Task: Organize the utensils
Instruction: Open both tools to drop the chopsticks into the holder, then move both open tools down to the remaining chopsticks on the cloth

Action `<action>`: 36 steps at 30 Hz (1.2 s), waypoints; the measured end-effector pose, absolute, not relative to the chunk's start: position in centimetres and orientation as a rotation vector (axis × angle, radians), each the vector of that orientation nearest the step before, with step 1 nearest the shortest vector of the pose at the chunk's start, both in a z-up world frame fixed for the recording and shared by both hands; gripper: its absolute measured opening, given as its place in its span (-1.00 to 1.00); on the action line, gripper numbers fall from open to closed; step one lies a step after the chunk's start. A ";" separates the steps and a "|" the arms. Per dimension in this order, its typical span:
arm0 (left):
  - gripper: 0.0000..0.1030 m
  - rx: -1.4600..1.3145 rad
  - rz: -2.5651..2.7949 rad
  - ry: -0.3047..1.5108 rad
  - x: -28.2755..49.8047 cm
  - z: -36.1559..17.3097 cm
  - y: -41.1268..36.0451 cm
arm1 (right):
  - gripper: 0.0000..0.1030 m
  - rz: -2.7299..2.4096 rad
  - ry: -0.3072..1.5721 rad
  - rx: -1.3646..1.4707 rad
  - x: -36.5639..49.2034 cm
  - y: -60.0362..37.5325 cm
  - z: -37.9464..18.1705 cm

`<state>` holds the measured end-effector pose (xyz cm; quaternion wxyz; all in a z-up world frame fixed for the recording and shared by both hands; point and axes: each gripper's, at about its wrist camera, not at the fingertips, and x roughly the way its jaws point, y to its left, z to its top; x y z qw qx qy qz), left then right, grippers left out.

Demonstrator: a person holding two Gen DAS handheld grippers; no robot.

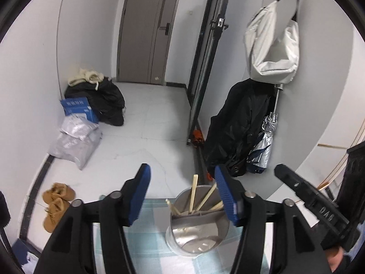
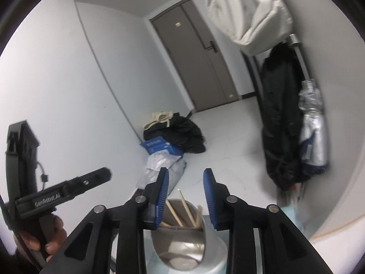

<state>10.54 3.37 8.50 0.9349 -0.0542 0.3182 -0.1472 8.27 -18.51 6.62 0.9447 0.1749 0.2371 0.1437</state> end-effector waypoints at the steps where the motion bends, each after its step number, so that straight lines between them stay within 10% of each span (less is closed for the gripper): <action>1: 0.25 -0.102 -0.290 0.636 9.8 8.8 3.3 | -0.28 0.289 0.479 0.357 7.6 -18.6 6.9; 10: 0.55 -0.070 -0.247 0.604 4.9 9.6 3.9 | 0.41 0.212 0.495 0.415 1.6 -20.3 6.3; 36: 0.79 -0.135 -0.209 0.742 1.7 -3.7 5.4 | 0.16 -0.061 1.107 0.260 -0.9 -22.3 -12.0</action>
